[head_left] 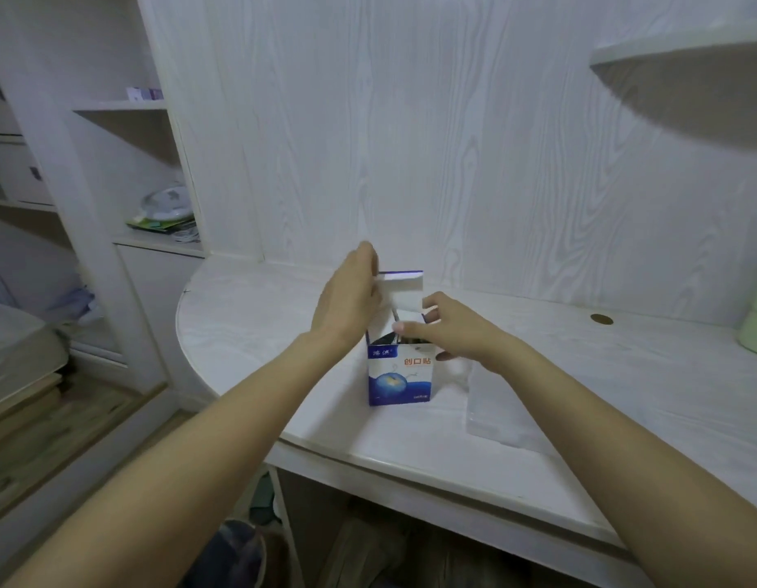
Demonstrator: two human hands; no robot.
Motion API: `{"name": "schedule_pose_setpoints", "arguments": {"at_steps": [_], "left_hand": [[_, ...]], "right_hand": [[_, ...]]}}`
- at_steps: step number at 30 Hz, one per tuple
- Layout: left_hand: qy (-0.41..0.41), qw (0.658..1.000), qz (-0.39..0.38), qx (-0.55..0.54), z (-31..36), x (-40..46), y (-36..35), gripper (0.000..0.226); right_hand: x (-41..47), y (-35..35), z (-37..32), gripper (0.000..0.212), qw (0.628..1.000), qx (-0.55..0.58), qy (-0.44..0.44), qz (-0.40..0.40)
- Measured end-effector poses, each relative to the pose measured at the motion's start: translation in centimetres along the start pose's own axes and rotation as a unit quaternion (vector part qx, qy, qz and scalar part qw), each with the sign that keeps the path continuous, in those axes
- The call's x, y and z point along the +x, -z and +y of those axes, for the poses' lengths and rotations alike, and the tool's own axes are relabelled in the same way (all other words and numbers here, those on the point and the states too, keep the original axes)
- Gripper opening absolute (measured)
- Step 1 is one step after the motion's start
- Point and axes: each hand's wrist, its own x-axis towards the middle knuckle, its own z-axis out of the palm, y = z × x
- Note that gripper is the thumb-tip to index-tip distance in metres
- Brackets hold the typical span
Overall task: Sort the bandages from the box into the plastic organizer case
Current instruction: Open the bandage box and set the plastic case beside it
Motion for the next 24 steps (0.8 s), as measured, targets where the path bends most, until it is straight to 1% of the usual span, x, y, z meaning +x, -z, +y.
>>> {"name": "schedule_pose_setpoints", "arguments": {"at_steps": [2, 5, 6, 8, 10, 12, 15, 17, 19, 20, 22, 24], "left_hand": [[-0.019, 0.996, -0.083, -0.02, -0.2, -0.2, -0.2, 0.011], [-0.008, 0.981, -0.192, -0.022, -0.6, -0.5, 0.1, 0.032], [-0.002, 0.976, -0.216, -0.022, -0.7, -0.6, 0.2, 0.033], [0.012, 0.969, -0.243, -0.038, -1.1, -1.0, 0.4, 0.032], [0.021, 0.967, -0.243, -0.069, -1.3, -1.2, 0.5, 0.033], [0.015, 0.968, -0.239, -0.077, -1.4, -1.3, 0.5, 0.037], [0.019, 0.965, -0.247, -0.086, -1.7, -1.5, 0.7, 0.044], [0.019, 0.961, -0.256, -0.1, -2.1, -1.6, 0.8, 0.047], [0.016, 0.961, -0.251, -0.112, -2.3, -1.8, 0.8, 0.045], [0.021, 0.963, -0.235, -0.129, -2.4, -1.9, 0.8, 0.042], [0.026, 0.97, -0.179, -0.161, -2.2, -2.0, 0.8, 0.033], [0.014, 0.982, -0.115, -0.149, -2.0, -2.1, 0.8, 0.032]], "right_hand": [[0.0, -0.1, -0.2, 0.059, 1.0, -0.006, -0.006, 0.03], [0.3, 0.0, -0.2, 0.053, 0.995, -0.035, -0.007, 0.093], [0.4, 0.1, -0.1, 0.052, 0.994, -0.026, -0.015, 0.109], [0.4, 0.2, -0.2, 0.055, 0.993, 0.004, -0.023, 0.117], [0.2, 0.1, -0.5, 0.063, 0.995, -0.004, -0.016, 0.094], [-0.2, 0.0, -0.9, 0.075, 0.998, -0.032, -0.011, 0.05], [-0.5, 0.1, -1.5, 0.09, 1.0, -0.013, -0.014, 0.013], [-0.6, 0.4, -1.6, 0.088, 0.999, -0.034, -0.007, -0.016], [-0.5, 0.5, -1.6, 0.078, 0.996, -0.089, 0.008, -0.03], [-0.5, 0.4, -1.5, 0.073, 0.994, -0.109, 0.013, -0.021], [-0.4, 0.3, -1.3, 0.07, 0.989, -0.146, 0.019, 0.013], [-0.4, 0.1, -0.9, 0.066, 0.985, -0.162, 0.036, 0.041]]}}
